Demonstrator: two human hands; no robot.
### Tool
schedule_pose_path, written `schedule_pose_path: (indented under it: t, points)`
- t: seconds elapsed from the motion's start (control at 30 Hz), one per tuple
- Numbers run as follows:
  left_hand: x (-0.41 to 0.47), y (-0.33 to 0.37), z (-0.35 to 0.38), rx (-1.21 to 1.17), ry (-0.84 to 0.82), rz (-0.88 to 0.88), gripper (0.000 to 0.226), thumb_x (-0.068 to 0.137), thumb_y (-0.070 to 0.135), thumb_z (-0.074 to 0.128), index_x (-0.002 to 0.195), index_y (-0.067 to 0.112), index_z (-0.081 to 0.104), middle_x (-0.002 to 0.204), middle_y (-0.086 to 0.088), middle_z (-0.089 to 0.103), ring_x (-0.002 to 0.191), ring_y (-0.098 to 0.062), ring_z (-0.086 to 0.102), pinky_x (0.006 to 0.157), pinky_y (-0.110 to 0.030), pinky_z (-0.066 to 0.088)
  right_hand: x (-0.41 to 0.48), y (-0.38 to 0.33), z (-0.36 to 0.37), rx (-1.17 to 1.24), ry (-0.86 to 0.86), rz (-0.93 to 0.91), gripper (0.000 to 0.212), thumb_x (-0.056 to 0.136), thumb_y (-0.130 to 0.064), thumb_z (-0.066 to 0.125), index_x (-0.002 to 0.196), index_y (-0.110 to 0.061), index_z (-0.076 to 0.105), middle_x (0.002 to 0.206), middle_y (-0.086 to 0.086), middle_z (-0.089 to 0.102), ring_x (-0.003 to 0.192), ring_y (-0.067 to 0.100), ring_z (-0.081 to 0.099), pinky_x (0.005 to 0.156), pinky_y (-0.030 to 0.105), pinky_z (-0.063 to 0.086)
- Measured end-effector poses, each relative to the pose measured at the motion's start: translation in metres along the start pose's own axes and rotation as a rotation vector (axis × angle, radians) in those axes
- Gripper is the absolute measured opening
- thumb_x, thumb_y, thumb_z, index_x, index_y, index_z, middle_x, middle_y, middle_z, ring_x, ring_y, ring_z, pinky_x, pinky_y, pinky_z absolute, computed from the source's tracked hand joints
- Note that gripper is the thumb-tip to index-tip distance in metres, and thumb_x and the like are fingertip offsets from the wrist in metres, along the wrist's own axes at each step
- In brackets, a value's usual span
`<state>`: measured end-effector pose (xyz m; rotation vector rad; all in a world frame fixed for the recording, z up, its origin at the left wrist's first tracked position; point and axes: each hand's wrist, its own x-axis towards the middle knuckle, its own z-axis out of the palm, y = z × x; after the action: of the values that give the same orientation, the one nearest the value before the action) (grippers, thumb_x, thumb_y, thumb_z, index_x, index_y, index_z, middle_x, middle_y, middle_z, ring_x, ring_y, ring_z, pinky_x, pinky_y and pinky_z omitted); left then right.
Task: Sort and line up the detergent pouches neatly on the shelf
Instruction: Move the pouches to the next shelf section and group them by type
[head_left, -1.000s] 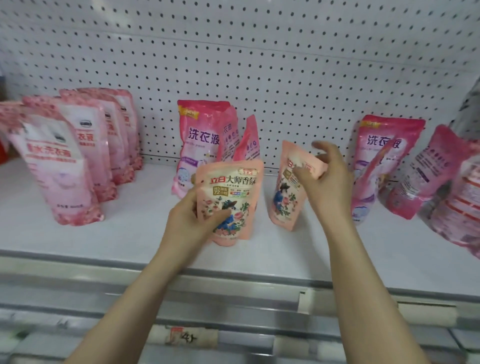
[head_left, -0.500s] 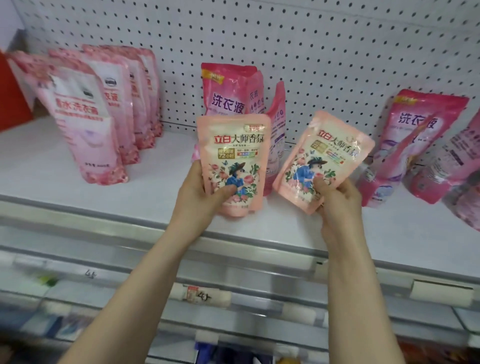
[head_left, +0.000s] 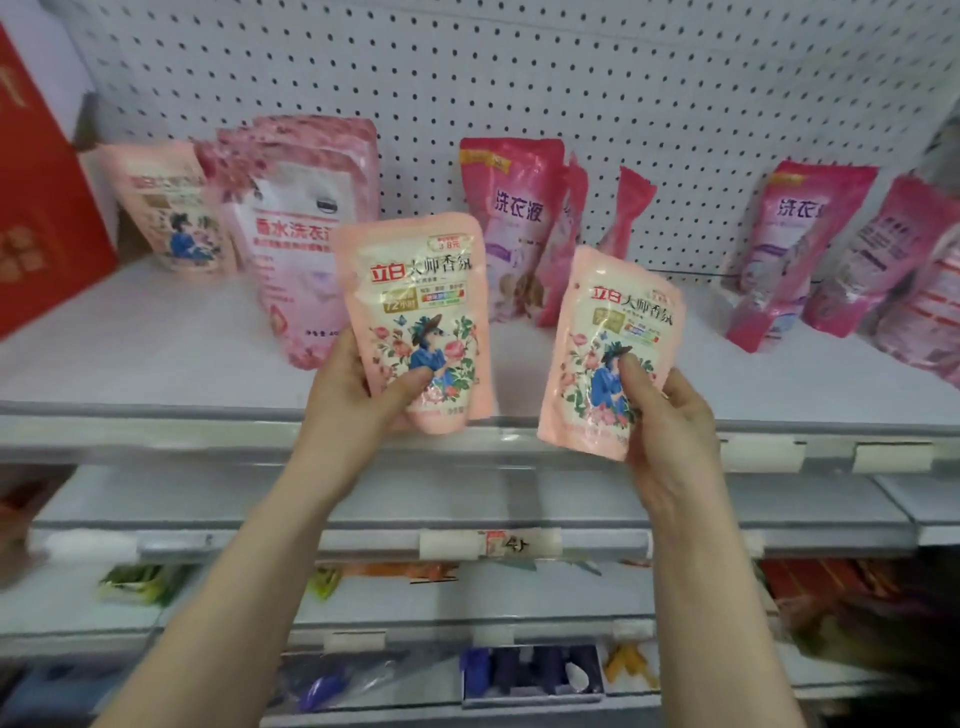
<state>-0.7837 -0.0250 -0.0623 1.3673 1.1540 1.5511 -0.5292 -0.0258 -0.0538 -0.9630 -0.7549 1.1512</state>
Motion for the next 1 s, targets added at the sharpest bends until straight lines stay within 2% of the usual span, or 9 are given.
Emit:
schedule_pose_path:
  t: [0.13,0.27,0.37,0.47,0.57,0.7,0.8,0.9,1.0]
  points:
    - [-0.021,0.002,-0.061,-0.007,0.003,-0.014,0.048,0.081,0.004,0.074,0.123,0.013,0.053,0.115,-0.001,0.071,0.104,-0.02,0.069,0.082,-0.037,0.058,-0.038,0.033,0.048,-0.039,-0.054,0.021,0.026,0.092,-0.019,0.068,0.116,-0.009,0.066,0.104,0.01,0.076,0.087,0.024,0.075,0.062,0.036,0.059]
    - [-0.038,0.005,-0.125,0.038,0.091,-0.024,0.042,0.08,0.005,0.075,0.115,0.018,0.055,0.111,0.001,0.072,0.1,-0.018,0.07,0.075,-0.03,0.058,-0.071,0.063,0.102,-0.113,-0.163,-0.013,0.015,0.092,-0.019,0.067,0.107,-0.018,0.068,0.101,0.006,0.077,0.085,0.021,0.076,0.057,0.033,0.057]
    - [-0.042,0.011,-0.173,0.042,0.179,-0.007,0.045,0.081,0.003,0.073,0.12,0.016,0.054,0.114,0.001,0.071,0.103,-0.017,0.069,0.08,-0.034,0.059,-0.083,0.079,0.151,-0.171,-0.284,-0.059,0.011,0.091,-0.014,0.068,0.101,-0.019,0.067,0.096,0.003,0.078,0.081,0.018,0.076,0.054,0.03,0.057]
    - [-0.038,0.018,-0.216,0.052,0.296,0.023,0.048,0.083,0.003,0.071,0.125,0.011,0.05,0.119,-0.001,0.068,0.107,-0.017,0.067,0.085,-0.035,0.057,-0.086,0.094,0.208,-0.218,-0.406,-0.095,0.017,0.091,-0.009,0.068,0.107,-0.015,0.067,0.099,0.003,0.077,0.088,0.02,0.075,0.065,0.03,0.059]
    - [-0.027,0.022,-0.248,0.053,0.42,0.064,0.047,0.085,0.002,0.069,0.125,0.016,0.049,0.122,0.001,0.066,0.11,-0.014,0.066,0.086,-0.032,0.056,-0.078,0.109,0.267,-0.276,-0.488,-0.148,0.02,0.09,-0.007,0.068,0.108,-0.016,0.066,0.101,0.002,0.077,0.092,0.019,0.074,0.072,0.032,0.06]
    - [-0.003,0.028,-0.274,0.185,0.505,0.095,0.049,0.086,0.008,0.068,0.127,0.019,0.045,0.12,0.011,0.063,0.107,0.0,0.064,0.082,-0.017,0.055,-0.046,0.125,0.338,-0.321,-0.472,-0.167,0.019,0.09,-0.014,0.069,0.104,-0.025,0.064,0.105,0.001,0.075,0.096,0.018,0.072,0.085,0.045,0.059]
    - [0.018,0.028,-0.285,0.265,0.536,0.089,0.044,0.086,0.011,0.067,0.123,0.024,0.046,0.12,0.011,0.063,0.108,-0.002,0.063,0.088,-0.03,0.055,-0.011,0.132,0.38,-0.301,-0.429,-0.157,0.018,0.09,-0.015,0.067,0.096,-0.031,0.062,0.102,-0.002,0.074,0.093,0.016,0.073,0.084,0.046,0.06]
    - [0.039,0.024,-0.292,0.34,0.523,0.087,0.043,0.086,0.011,0.067,0.123,0.022,0.046,0.122,0.008,0.063,0.11,-0.006,0.062,0.092,-0.041,0.053,0.026,0.139,0.415,-0.258,-0.366,-0.111,0.017,0.092,-0.011,0.064,0.107,-0.019,0.063,0.105,0.0,0.073,0.095,0.018,0.073,0.08,0.037,0.061]
    - [0.053,0.016,-0.296,0.364,0.5,0.07,0.044,0.086,0.011,0.067,0.123,0.023,0.045,0.123,0.006,0.063,0.113,-0.009,0.061,0.093,-0.047,0.052,0.052,0.151,0.443,-0.306,-0.375,-0.046,0.017,0.093,-0.011,0.063,0.109,-0.017,0.06,0.112,0.006,0.071,0.101,0.025,0.07,0.087,0.047,0.058]
